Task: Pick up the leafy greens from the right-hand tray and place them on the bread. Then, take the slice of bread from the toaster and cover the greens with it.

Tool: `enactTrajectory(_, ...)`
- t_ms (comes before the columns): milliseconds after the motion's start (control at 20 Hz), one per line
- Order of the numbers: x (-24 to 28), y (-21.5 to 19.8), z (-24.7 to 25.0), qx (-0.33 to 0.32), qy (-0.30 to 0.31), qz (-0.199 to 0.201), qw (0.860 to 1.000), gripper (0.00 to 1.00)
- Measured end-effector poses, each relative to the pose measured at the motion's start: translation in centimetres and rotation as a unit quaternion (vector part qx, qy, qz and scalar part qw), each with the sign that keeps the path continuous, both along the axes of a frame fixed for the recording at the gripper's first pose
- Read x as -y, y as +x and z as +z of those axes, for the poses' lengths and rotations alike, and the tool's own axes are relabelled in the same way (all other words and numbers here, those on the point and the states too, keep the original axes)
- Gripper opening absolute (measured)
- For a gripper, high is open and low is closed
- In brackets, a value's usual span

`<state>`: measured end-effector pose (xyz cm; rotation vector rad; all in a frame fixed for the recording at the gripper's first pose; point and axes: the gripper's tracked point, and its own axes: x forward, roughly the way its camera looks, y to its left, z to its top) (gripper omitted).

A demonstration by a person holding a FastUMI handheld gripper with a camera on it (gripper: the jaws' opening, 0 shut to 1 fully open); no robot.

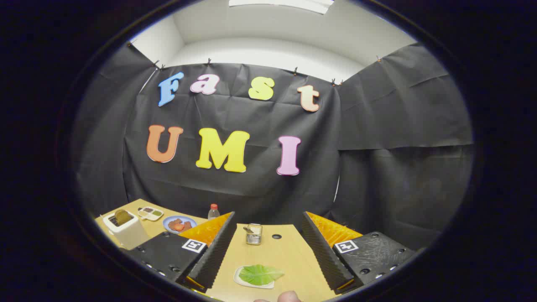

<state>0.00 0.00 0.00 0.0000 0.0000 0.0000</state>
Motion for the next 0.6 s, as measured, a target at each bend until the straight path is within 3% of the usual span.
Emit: enactTrajectory(600,4.2,1.4,-3.0,-0.027,0.008,-0.006,1.000,0.95)
